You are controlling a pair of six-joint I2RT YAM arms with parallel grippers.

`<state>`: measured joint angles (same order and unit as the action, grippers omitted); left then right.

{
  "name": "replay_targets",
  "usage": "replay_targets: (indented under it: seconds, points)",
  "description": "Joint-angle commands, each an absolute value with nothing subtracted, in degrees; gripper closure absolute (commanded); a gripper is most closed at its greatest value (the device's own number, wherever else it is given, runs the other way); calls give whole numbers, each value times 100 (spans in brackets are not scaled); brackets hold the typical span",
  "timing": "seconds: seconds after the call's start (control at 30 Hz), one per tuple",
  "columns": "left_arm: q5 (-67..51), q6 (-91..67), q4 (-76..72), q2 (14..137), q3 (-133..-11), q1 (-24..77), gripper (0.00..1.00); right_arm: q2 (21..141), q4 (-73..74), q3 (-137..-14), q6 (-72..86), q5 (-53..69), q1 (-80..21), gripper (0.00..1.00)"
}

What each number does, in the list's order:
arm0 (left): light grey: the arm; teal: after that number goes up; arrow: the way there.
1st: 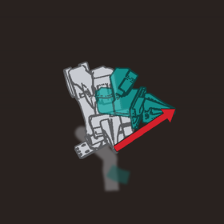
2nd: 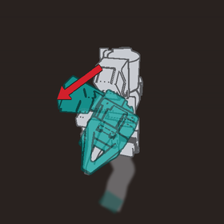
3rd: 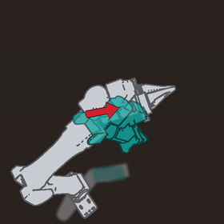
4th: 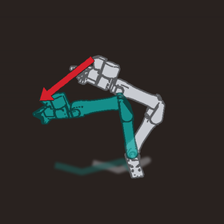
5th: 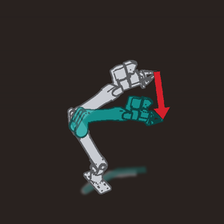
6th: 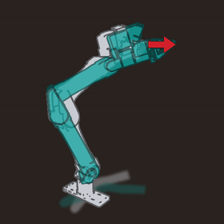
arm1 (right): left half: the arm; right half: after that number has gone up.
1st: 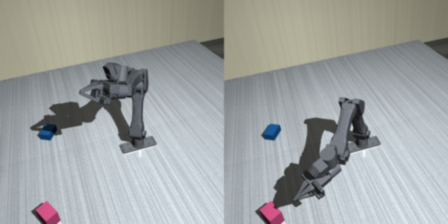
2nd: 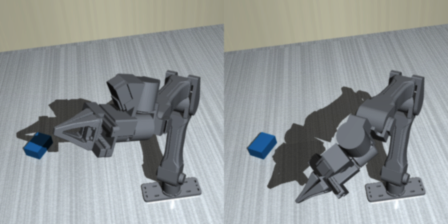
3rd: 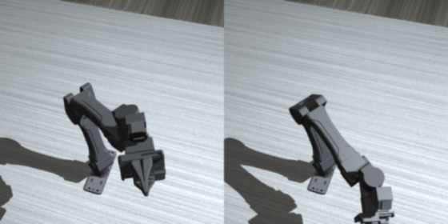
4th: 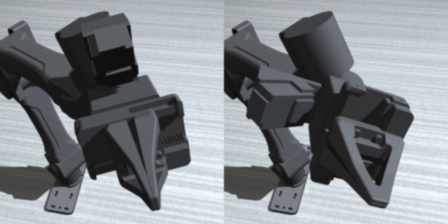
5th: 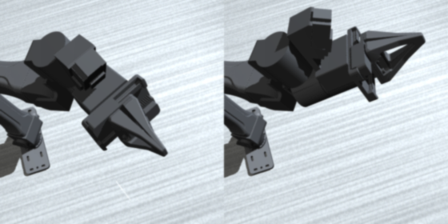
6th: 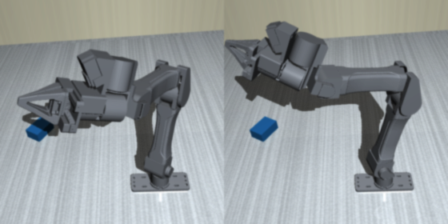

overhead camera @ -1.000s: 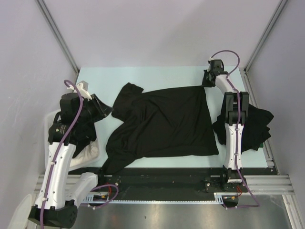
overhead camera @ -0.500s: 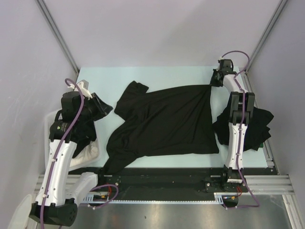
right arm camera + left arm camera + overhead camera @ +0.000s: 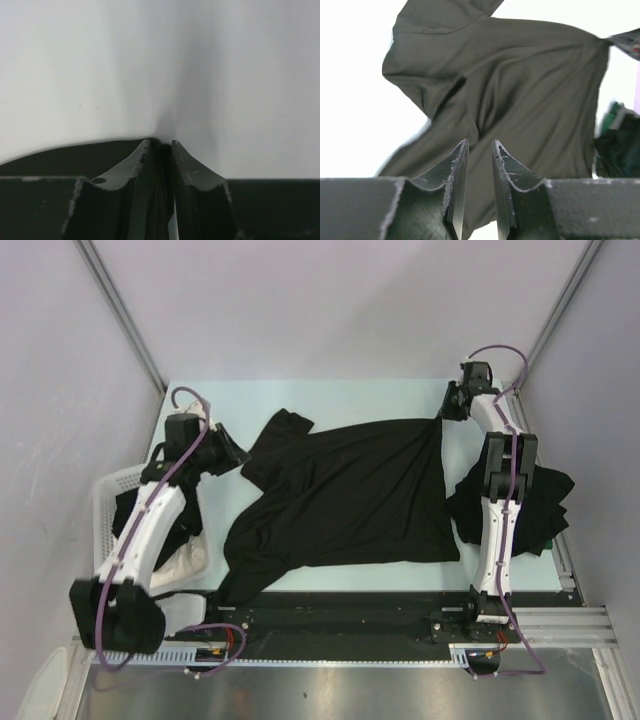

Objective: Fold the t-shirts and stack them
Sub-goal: Flatten the tshirt out

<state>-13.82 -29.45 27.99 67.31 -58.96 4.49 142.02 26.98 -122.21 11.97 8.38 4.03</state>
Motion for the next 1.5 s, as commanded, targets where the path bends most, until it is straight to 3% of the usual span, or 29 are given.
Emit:
replay_targets:
  seconds: [0.0, 0.23, 0.43, 0.8, 1.3, 1.47]
  points:
    - [-1582, -2891, 1855, 7591, -6047, 483, 71, 12781, 2541, -11982, 1257, 879, 395, 71]
    - [-1451, -2988, 1872, 8481, -6135, 1009, 71, 11980, 2435, -11558, 1362, 1063, 483, 70]
    - [-1275, -2927, 2021, 8902, -6258, 1335, 69, 11874, 2400, -11549, 1485, 1292, 483, 70]
    - [252, -2602, 2619, 9473, -6829, 1450, 65, 11690, 2338, -11487, 1661, 1573, 545, 70]
    - [800, -2523, 2804, 10511, -7277, 1784, 65, 11487, 2259, -11461, 1811, 1863, 642, 71]
    - [852, -2470, 2821, 10722, -7479, 1802, 71, 11417, 2233, -11408, 1811, 1881, 650, 72]
